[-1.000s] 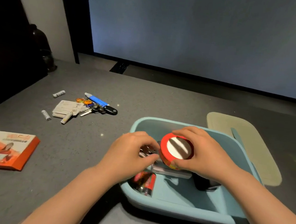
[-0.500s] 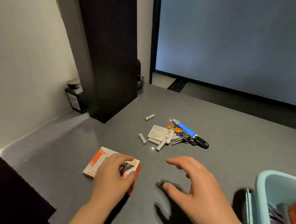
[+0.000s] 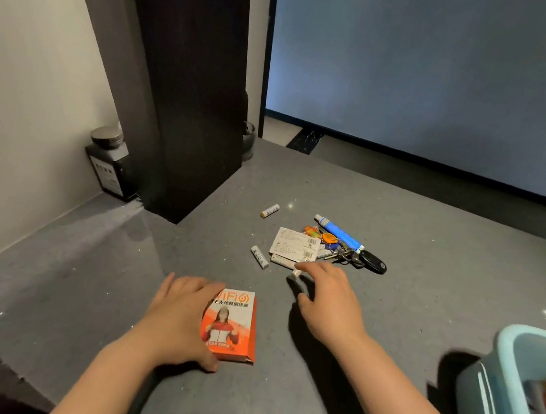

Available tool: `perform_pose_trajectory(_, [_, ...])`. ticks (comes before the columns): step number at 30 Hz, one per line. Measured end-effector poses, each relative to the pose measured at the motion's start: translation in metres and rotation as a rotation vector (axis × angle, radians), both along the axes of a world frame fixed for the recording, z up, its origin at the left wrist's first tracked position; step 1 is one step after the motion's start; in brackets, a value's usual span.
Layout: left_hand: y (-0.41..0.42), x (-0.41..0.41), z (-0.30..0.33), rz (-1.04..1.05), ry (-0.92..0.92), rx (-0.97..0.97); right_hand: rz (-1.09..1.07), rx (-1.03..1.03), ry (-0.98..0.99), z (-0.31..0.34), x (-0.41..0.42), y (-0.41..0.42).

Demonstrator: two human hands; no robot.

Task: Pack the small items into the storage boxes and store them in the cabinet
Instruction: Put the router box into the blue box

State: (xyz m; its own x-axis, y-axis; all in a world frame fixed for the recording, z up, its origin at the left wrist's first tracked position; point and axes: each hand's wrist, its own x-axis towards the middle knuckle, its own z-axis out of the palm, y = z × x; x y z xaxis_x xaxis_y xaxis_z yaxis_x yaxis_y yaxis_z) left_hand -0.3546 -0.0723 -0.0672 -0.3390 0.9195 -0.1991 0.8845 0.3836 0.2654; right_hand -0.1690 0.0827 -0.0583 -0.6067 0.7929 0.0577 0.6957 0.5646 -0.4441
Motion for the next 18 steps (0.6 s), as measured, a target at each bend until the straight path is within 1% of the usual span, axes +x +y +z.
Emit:
perform_pose_trajectory(2, [0.002, 0.007, 0.001, 0.166, -0.002, 0.106, -0.011, 0.058, -0.025, -0.004, -0.012, 0.01])
perform_pose_trajectory(4, [0.005, 0.017, 0.001, 0.345, 0.006, 0.207, -0.043, 0.063, -0.063, -0.009, -0.021, 0.016])
perform_pose_trajectory(6, [0.006, 0.024, -0.002, 0.429, 0.03, 0.194, -0.05, 0.047, -0.094, -0.016, -0.028, 0.019])
perform_pose_trajectory(8, [0.006, 0.027, -0.007, 0.44, 0.046, 0.145, -0.058, 0.051, -0.081, -0.024, -0.031, 0.021])
perform_pose_trajectory(11, [0.003, 0.029, -0.014, 0.424, 0.054, 0.14, -0.08, 0.069, -0.013, -0.034, -0.031, 0.024])
perform_pose_trajectory(15, [0.0, 0.031, -0.013, 0.413, 0.023, 0.17, -0.059, 0.096, 0.03, -0.032, -0.027, 0.024])
perform_pose_trajectory(18, [0.005, 0.032, -0.003, 0.389, -0.026, 0.24, -0.047, 0.114, 0.118, -0.014, -0.014, 0.015])
